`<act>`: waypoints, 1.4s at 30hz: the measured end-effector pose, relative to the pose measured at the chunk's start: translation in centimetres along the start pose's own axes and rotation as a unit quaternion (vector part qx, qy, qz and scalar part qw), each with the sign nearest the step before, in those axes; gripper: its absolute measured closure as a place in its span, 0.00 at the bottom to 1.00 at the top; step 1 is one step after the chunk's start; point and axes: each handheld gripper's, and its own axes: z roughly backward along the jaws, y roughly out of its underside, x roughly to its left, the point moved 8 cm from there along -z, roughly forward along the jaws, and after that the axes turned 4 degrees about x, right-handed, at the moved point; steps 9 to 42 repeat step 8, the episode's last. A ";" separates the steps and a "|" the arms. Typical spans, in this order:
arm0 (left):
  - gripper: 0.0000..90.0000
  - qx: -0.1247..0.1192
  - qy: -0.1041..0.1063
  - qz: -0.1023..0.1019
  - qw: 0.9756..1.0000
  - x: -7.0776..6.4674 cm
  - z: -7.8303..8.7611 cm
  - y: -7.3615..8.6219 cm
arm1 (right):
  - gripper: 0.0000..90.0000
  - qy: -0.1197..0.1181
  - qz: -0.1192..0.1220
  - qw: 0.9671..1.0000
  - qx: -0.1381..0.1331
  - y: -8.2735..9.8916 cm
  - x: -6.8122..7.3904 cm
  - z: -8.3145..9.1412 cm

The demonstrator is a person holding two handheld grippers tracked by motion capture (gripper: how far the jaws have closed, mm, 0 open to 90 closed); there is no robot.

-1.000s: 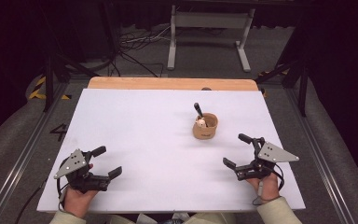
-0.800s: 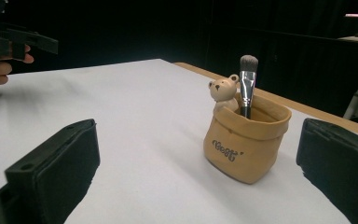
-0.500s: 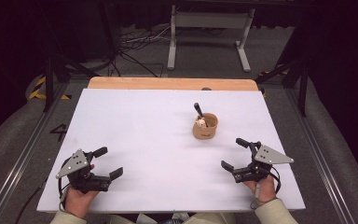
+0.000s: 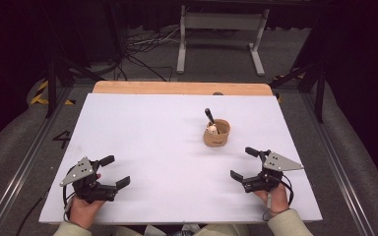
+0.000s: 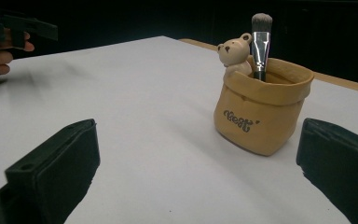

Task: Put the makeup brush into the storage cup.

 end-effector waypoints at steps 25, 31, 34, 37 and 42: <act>0.01 0.002 0.000 -0.004 1.000 -0.2 -0.2 0.0 | 0.00 0.000 0.002 1.000 0.000 0.0 0.0 -0.1; 0.01 0.002 0.000 -0.004 1.000 -0.2 -0.2 0.0 | 0.00 0.000 0.002 1.000 0.000 0.0 0.0 -0.1; 0.01 0.002 0.000 -0.004 1.000 -0.2 -0.2 0.0 | 0.00 0.000 0.002 1.000 0.000 0.0 0.0 -0.1; 0.01 0.002 0.000 -0.004 1.000 -0.2 -0.2 0.0 | 0.00 0.000 0.002 1.000 0.000 0.0 0.0 -0.1; 0.01 0.002 0.000 -0.004 1.000 -0.2 -0.2 0.0 | 0.00 0.000 0.002 1.000 0.000 0.0 0.0 -0.1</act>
